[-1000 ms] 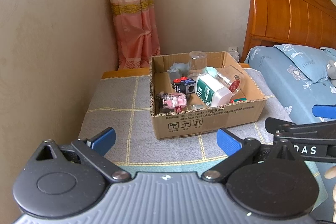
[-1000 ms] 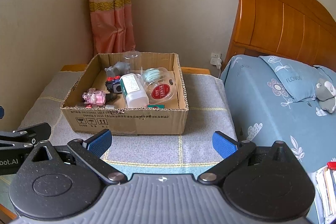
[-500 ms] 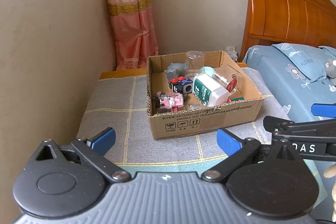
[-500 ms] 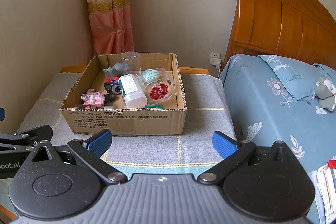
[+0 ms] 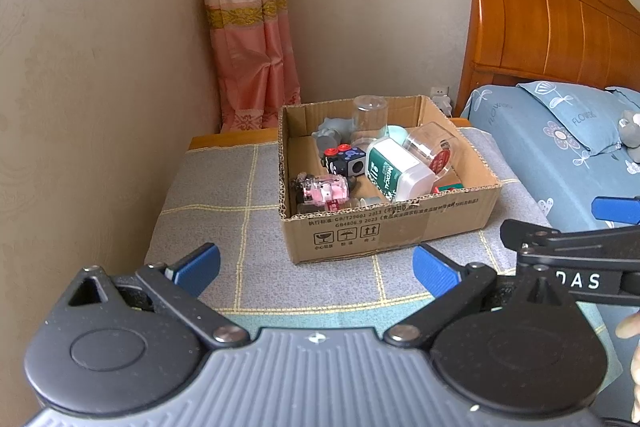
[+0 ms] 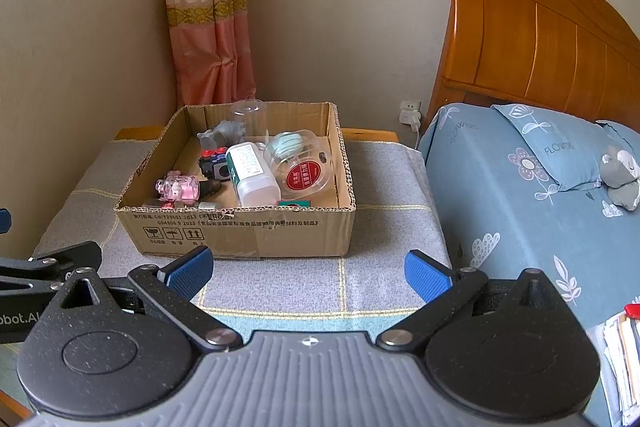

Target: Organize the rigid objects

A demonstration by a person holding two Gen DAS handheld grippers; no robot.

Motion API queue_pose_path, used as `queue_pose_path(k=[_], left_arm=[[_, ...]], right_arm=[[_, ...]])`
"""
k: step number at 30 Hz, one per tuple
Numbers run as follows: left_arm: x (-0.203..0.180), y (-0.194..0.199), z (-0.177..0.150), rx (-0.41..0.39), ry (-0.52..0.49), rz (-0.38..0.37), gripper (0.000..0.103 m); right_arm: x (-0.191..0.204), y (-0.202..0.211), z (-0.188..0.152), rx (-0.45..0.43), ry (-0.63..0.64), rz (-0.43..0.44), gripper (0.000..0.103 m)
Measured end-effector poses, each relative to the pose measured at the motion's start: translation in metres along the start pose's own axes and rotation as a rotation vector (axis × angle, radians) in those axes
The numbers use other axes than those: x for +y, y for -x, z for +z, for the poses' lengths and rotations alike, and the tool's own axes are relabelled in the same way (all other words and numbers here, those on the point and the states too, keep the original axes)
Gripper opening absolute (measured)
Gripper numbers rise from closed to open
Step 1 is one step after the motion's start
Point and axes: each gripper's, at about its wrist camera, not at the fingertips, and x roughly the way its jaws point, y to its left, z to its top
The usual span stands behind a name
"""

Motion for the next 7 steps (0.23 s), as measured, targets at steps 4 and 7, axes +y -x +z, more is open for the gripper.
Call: queue_pose_path(k=[4,7], left_arm=[[0.0003,0.0001,0.0000,-0.001,0.000,-0.001,0.102],[0.0000,0.0005,-0.0003,0.000,0.001,-0.002,0.102]], right_arm=[[0.0001,0.0003,0.0000,0.001,-0.001,0.000,0.103],[0.0004,0.0007,0.0002,-0.001,-0.001,-0.001,0.103]])
